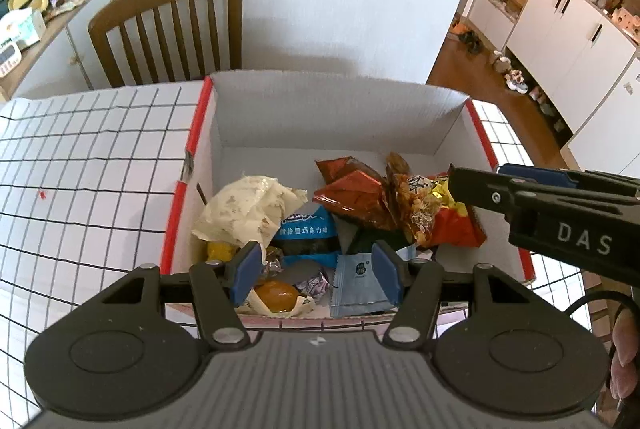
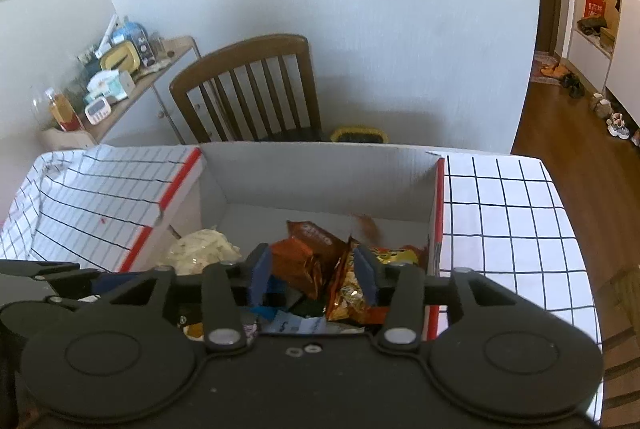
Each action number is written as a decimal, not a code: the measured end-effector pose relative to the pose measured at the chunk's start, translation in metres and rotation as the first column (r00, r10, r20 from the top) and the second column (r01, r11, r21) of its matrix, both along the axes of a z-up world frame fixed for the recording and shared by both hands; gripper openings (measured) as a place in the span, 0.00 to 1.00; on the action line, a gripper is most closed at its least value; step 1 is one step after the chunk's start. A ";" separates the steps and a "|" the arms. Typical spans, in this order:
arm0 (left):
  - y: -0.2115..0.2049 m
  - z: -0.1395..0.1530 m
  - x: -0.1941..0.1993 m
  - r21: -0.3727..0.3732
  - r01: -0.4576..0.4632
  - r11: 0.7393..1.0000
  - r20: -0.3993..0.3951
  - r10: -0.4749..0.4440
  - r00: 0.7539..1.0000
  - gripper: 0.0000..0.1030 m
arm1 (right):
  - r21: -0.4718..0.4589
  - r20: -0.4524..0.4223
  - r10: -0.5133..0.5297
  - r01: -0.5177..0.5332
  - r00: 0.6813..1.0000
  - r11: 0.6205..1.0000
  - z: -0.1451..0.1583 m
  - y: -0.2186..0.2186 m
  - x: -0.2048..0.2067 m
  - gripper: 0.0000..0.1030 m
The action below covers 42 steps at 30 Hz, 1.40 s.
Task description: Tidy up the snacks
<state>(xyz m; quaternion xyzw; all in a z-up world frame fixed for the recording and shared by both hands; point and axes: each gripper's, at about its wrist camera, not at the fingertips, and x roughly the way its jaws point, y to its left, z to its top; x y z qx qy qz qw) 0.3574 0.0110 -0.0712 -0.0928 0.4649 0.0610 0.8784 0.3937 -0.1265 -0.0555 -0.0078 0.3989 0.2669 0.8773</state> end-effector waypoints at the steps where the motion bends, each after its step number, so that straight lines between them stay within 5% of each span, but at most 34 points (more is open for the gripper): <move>1: 0.000 0.003 -0.004 0.003 0.003 1.000 0.007 -0.003 1.000 0.58 | 0.003 0.007 -0.002 0.002 1.000 1.000 0.002 -0.002 -0.003 0.56; 4: -0.002 0.011 -0.012 0.015 0.009 1.000 0.028 -0.010 1.000 0.58 | 0.013 0.032 -0.006 0.006 0.999 1.000 0.009 -0.006 -0.012 0.84; 11: 0.004 0.032 -0.038 0.023 0.012 1.000 0.086 -0.014 0.996 0.60 | 0.052 0.087 -0.012 0.007 0.996 0.999 0.026 -0.015 -0.039 0.98; 21: 0.001 0.062 -0.086 0.025 0.050 0.998 0.201 -0.054 0.978 0.82 | 0.144 0.151 -0.004 -0.018 0.988 0.989 0.043 -0.036 -0.086 1.00; 33: -0.005 0.080 -0.143 0.037 0.043 0.998 0.277 -0.052 0.960 0.86 | 0.171 0.286 0.018 -0.069 0.958 0.983 0.050 -0.050 -0.150 1.00; 42: -0.003 0.086 -0.182 0.035 0.008 0.999 0.309 -0.019 0.951 0.86 | 0.172 0.295 -0.009 -0.044 0.955 0.984 0.058 -0.057 -0.184 1.00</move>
